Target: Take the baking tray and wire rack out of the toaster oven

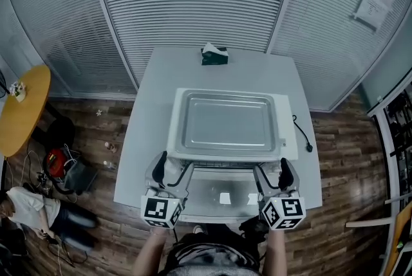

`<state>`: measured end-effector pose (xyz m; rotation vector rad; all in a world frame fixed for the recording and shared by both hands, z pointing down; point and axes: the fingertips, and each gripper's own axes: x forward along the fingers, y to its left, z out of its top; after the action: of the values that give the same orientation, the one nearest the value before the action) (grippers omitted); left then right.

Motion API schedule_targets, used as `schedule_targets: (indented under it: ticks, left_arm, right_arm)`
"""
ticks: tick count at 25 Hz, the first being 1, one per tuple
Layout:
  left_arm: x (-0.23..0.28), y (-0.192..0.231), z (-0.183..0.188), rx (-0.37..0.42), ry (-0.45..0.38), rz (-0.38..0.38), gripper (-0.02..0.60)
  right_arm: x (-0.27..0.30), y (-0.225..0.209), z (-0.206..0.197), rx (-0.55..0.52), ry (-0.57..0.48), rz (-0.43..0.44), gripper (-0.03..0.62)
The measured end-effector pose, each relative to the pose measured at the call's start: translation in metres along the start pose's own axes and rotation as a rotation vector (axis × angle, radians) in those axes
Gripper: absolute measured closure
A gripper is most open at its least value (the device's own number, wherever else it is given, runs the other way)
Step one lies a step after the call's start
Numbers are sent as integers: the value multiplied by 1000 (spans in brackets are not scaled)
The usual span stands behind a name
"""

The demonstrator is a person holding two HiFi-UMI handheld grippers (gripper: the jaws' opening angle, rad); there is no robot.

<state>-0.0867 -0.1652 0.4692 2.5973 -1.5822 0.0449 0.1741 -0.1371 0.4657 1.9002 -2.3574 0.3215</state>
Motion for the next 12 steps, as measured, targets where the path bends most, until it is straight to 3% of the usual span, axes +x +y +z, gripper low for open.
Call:
schedule_targets:
  ticks: [6, 8, 12]
  left_arm:
    - [-18, -1, -25, -86, 41, 6, 244]
    - [-23, -1, -39, -167, 62, 3, 293]
    - [-28, -3, -78, -361, 131, -12, 299]
  right_arm:
    - [-13, 2, -20, 50, 26, -11, 270]
    - [-15, 3, -31, 81, 46, -8, 292]
    - [-11, 10, -56, 167, 107, 28, 307]
